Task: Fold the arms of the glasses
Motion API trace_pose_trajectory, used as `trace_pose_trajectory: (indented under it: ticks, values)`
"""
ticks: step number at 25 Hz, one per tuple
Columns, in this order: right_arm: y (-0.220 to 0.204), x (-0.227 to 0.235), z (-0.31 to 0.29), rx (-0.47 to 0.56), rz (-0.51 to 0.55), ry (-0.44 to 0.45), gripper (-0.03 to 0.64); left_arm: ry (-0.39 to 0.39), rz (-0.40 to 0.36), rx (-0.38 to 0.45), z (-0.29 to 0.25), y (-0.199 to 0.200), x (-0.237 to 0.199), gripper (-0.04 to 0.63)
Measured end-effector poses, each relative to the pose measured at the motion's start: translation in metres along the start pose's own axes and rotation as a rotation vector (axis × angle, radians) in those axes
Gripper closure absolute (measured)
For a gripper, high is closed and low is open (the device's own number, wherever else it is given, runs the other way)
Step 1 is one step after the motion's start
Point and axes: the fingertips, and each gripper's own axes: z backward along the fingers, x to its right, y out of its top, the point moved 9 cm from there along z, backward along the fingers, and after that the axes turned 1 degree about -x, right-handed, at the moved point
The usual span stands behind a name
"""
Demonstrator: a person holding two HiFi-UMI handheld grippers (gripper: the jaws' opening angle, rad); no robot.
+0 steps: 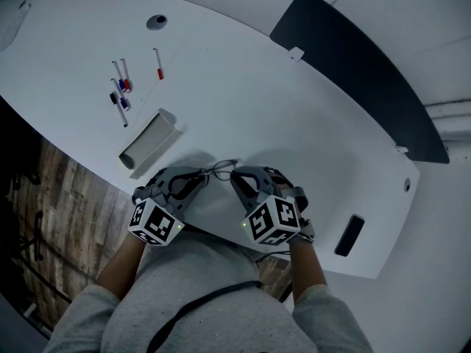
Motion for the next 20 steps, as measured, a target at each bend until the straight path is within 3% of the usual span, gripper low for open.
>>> trace_pose_trajectory:
  ticks: [20]
  values:
    - [-0.007,0.003,-0.023,-0.066,-0.065,0.046,0.580,-0.032,0.023,-0.049,-0.008,-0.011,-0.010,0.545]
